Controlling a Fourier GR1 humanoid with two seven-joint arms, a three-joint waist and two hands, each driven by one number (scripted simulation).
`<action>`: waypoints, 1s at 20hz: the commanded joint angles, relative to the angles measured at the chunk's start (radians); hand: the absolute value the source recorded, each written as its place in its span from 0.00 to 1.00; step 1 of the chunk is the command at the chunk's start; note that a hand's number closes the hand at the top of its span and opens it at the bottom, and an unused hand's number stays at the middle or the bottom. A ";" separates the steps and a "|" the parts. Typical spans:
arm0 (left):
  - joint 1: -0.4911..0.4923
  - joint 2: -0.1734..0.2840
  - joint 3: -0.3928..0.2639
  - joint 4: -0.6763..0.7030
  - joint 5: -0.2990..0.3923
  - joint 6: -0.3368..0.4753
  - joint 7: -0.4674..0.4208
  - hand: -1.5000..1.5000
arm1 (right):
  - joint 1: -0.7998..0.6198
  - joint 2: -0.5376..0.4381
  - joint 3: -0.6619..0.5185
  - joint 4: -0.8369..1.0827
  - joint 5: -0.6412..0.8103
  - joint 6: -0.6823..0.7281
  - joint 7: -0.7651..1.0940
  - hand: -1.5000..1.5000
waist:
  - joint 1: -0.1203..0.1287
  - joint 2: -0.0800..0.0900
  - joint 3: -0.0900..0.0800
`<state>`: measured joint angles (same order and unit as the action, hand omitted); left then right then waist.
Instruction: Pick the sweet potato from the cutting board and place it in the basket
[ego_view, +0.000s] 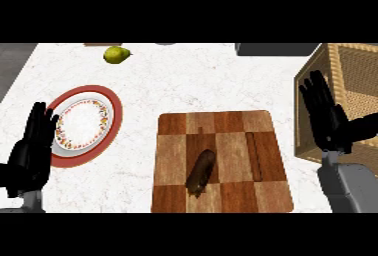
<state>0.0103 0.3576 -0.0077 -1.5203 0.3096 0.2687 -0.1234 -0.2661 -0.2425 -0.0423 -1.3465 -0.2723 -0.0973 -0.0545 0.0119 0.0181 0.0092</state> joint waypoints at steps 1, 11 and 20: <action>0.023 0.012 -0.048 -0.054 -0.051 -0.021 0.019 0.50 | -0.037 0.005 0.055 -0.008 0.108 -0.094 0.069 1.00 | -0.006 -0.019 -0.009; -0.171 0.090 -0.213 -0.041 -0.113 -0.207 0.060 0.50 | -0.116 0.184 0.643 0.059 0.775 -0.366 0.361 0.00 | 0.015 -0.013 -0.016; -0.169 0.097 -0.218 -0.028 -0.111 -0.228 0.077 0.50 | -0.304 0.241 0.737 0.331 1.280 -0.419 0.902 0.00 | -0.004 -0.044 -0.022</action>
<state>-0.1653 0.4506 -0.2201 -1.5467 0.1992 0.0481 -0.0551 -0.4875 -0.0196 0.6548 -1.1093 0.8147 -0.5475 0.6392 0.0117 -0.0125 -0.0104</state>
